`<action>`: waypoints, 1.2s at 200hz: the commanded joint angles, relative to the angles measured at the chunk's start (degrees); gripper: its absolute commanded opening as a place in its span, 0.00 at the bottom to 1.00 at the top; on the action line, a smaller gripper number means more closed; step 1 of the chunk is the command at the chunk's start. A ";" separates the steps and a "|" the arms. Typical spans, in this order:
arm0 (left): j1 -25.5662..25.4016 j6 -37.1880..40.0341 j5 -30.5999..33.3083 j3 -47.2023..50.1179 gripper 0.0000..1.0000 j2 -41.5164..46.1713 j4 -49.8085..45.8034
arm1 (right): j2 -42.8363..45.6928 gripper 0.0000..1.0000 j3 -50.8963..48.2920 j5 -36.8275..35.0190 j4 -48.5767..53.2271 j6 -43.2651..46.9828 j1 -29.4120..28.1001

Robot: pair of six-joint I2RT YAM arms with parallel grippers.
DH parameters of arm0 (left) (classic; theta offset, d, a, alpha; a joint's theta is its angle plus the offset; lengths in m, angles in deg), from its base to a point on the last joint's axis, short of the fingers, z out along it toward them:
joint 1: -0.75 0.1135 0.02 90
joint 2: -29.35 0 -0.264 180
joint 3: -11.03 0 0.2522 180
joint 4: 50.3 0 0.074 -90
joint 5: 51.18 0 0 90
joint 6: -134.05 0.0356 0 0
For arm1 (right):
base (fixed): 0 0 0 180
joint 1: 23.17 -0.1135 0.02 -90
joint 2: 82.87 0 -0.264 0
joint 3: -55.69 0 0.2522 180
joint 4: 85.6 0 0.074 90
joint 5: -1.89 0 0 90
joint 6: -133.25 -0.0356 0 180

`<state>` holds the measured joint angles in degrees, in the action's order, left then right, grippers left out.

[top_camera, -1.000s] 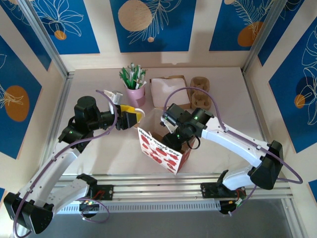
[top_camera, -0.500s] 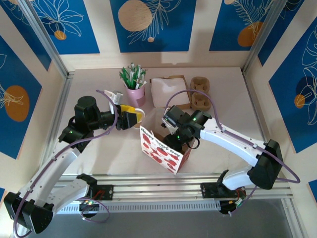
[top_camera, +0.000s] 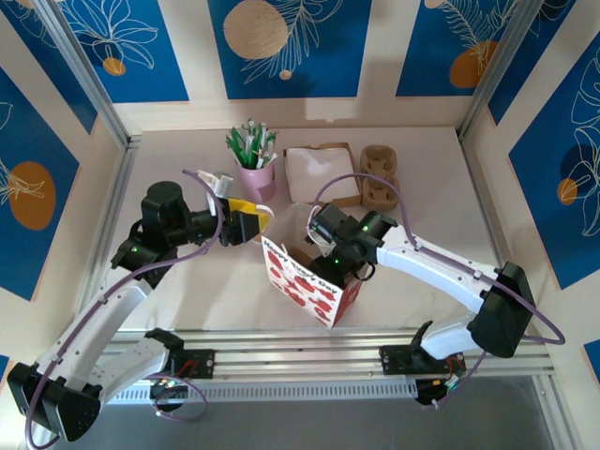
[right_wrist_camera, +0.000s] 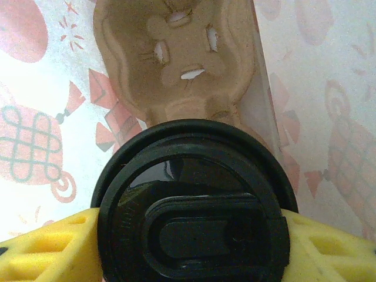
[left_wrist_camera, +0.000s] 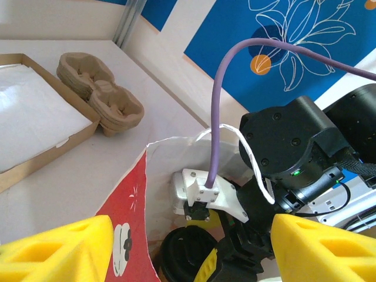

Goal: Pack the takeout coffee

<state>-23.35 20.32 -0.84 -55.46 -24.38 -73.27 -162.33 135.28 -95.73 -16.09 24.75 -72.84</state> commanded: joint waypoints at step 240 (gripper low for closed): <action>0.60 0.61 -2.52 0.00 0.71 0.47 0.96 | -1.94 0.42 -7.31 2.45 -4.71 0.13 0.99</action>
<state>-23.35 20.34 -1.67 -55.48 -24.38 -73.27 -162.79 130.53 -95.09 -20.86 24.95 -72.03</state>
